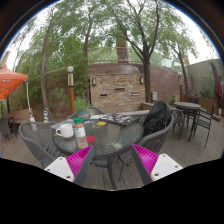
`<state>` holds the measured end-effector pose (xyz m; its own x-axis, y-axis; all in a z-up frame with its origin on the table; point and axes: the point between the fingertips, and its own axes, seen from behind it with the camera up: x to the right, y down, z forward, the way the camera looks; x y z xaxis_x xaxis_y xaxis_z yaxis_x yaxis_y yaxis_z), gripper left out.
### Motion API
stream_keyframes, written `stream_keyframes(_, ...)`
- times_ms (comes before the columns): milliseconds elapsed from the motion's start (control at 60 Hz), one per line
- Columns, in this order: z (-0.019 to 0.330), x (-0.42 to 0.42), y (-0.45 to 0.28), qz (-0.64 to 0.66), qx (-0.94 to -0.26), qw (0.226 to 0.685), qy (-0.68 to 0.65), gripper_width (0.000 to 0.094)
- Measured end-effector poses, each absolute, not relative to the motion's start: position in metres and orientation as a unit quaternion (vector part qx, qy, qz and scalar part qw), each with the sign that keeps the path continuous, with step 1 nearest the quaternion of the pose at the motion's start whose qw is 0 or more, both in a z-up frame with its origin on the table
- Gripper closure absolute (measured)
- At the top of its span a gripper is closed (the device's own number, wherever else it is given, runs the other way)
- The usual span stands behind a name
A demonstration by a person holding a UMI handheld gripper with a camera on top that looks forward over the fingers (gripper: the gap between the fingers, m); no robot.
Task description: Pour water
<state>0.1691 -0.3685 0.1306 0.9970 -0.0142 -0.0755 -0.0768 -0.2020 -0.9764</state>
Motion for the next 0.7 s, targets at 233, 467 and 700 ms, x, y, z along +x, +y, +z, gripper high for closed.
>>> stream_keyframes(233,0.131,0.172,-0.358,0.021,-0.775,0.631,0.036,0.0099)
stream_keyframes(467,0.119,0.115,-0.315,0.043,-0.761,0.647,-0.016,0.0101)
stream_keyframes(700,0.103,0.028,-0.237,0.060,-0.750,0.656,-0.062,0.0109)
